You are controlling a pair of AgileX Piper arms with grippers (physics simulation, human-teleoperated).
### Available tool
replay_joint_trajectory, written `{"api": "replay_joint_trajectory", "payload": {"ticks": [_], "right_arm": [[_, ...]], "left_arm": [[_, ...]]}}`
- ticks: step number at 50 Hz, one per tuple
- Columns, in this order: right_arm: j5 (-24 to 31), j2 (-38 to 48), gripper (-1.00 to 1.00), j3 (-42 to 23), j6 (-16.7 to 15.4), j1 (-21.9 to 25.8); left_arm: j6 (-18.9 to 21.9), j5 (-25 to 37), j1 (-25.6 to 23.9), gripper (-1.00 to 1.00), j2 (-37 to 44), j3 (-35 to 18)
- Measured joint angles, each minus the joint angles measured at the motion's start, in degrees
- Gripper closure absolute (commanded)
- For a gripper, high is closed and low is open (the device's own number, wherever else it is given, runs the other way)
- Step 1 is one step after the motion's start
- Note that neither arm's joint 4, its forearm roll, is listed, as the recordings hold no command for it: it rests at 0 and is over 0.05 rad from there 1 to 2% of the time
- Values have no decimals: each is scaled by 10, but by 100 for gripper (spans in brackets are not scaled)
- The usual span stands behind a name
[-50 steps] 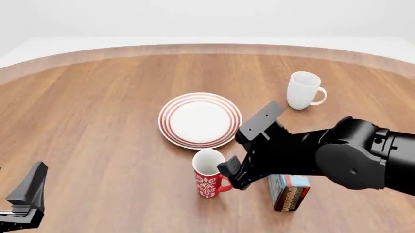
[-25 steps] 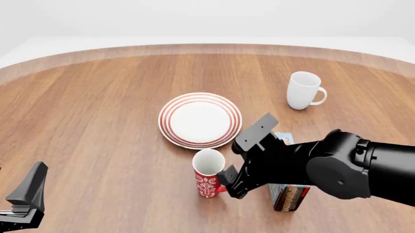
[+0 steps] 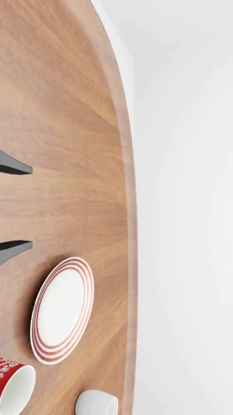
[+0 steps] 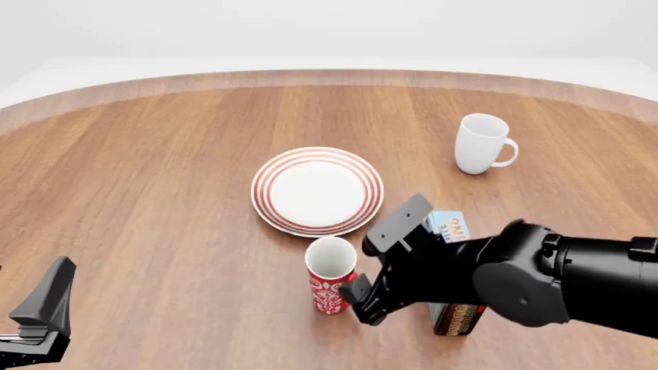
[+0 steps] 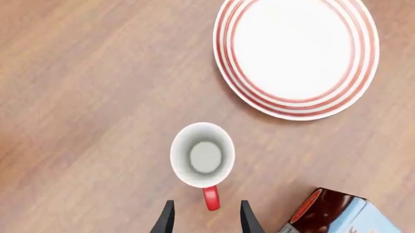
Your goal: Pick up the red mug and put it on the plate
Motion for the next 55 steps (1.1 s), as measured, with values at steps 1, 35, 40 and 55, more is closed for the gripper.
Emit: {"api": "replay_joint_trajectory", "payload": {"ticks": [1,35,40,55], "right_arm": [[-1,1,-100,1,0,0],[-49,28,-100,33,10,-4],[-53,29,-100,35,11,-5],[-68,37,-100,41,12,-8]], "left_arm": [[0,0,0,-100,0,0],[0,0,0,-100,0,0],[0,0,0,-100,0,0],[0,0,0,-100,0,0]]}}
